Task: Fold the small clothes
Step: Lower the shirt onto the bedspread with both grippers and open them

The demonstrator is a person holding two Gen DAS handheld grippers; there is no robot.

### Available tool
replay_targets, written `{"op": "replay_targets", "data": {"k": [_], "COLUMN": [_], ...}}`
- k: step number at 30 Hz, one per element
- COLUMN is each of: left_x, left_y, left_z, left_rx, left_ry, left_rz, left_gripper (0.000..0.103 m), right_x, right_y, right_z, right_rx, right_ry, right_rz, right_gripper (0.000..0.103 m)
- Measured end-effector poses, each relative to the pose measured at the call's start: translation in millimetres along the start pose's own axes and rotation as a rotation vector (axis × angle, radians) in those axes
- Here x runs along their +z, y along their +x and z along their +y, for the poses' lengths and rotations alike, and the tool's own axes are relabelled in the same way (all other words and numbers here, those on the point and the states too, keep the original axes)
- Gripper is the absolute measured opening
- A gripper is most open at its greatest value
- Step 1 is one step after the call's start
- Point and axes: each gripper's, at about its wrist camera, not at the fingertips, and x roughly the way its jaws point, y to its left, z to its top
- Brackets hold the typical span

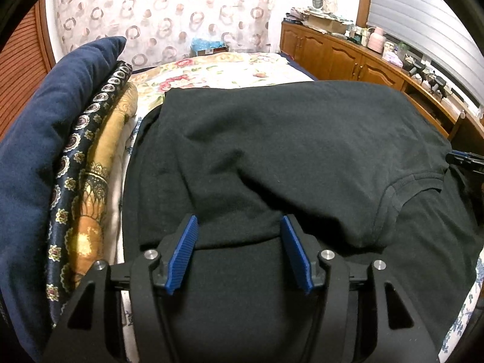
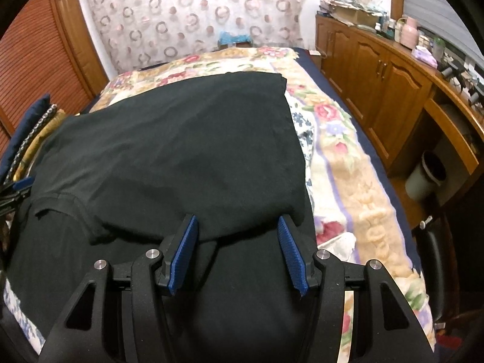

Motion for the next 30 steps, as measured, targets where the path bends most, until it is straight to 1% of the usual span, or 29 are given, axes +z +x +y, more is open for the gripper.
{"op": "replay_targets", "data": {"k": [5, 6, 8, 12, 14, 15, 18, 20, 24, 28, 30], "left_x": [0, 0, 0, 0, -3, -6, -11, -16, -19, -9, -1], "left_y": [1, 2, 2, 1, -3, -5, -8, -10, -7, 2, 8], "left_z": [0, -1, -4, -5, -3, 2, 7, 10, 14, 11, 11], "left_rx": [-0.001, -0.004, 0.007, 0.018, -0.006, -0.02, -0.028, 0.007, 0.036, 0.062, 0.055], "left_ry": [0.002, 0.004, 0.017, -0.009, -0.054, -0.106, -0.176, -0.196, -0.214, -0.211, -0.214], "left_rz": [0.003, 0.005, 0.006, 0.017, 0.007, 0.005, 0.008, 0.006, -0.001, -0.003, -0.002], "left_gripper": [0.064, 0.066, 0.067, 0.067, 0.067, 0.067, 0.067, 0.067, 0.067, 0.067, 0.067], "right_x": [-3, -3, -4, -4, -4, -4, -4, -4, -3, -3, -3], "right_y": [5, 5, 5, 5, 5, 5, 5, 5, 6, 5, 6], "right_z": [9, 10, 11, 8, 8, 8, 9, 9, 10, 10, 10], "right_rx": [-0.043, -0.052, -0.056, -0.049, -0.053, -0.054, -0.052, -0.05, -0.048, -0.048, -0.047], "right_ry": [-0.037, -0.045, -0.053, -0.045, -0.049, -0.049, -0.049, -0.047, -0.046, -0.046, -0.047], "right_rz": [-0.024, -0.024, -0.025, -0.029, -0.029, -0.029, -0.029, -0.03, -0.03, -0.031, -0.031], "right_gripper": [0.06, 0.06, 0.061, 0.061, 0.061, 0.061, 0.061, 0.061, 0.061, 0.061, 0.062]}}
